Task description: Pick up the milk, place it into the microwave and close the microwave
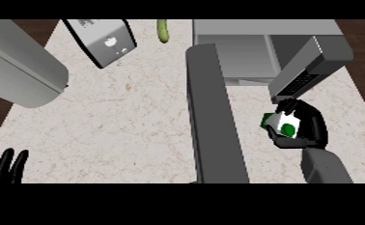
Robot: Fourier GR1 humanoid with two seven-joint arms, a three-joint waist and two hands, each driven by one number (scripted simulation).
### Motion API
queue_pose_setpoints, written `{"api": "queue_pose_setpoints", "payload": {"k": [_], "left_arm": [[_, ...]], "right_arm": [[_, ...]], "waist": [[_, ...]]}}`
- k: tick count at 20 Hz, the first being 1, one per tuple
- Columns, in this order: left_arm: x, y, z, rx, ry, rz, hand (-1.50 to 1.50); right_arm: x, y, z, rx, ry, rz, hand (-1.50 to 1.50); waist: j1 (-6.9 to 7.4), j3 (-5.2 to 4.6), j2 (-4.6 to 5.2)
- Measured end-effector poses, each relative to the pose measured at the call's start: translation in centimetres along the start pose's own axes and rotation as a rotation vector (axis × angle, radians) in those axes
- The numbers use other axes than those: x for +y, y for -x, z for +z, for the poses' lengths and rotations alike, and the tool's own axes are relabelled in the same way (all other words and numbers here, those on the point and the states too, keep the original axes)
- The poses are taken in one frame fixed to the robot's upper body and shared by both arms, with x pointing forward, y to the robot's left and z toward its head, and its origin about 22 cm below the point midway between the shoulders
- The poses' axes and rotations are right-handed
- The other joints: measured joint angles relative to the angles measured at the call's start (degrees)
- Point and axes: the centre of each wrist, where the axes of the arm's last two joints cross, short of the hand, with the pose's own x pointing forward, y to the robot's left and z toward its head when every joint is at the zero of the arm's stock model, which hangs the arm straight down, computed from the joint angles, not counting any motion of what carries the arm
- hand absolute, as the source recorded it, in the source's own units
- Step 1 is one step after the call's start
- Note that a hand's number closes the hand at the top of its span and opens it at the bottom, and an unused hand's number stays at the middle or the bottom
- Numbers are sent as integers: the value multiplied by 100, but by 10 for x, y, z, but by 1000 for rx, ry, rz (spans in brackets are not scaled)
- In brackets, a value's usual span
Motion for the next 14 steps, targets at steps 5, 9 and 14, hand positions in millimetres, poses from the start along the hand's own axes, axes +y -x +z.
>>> {"api": "queue_pose_setpoints", "payload": {"k": [5, 9, 14], "left_arm": [[-3, 0, 3, 2, -16, -1, -150], [3, 0, 6, 4, -17, -1, -150], [8, 7, 4, 8, -17, -1, -150]], "right_arm": [[23, -26, -18, -43, -54, -11, 150], [41, -41, -35, -54, -66, 59, 150], [66, -46, -72, -30, -64, 119, 150]], "waist": [[-13, -1, -4], [12, -1, 3], [52, 2, 18]]}}
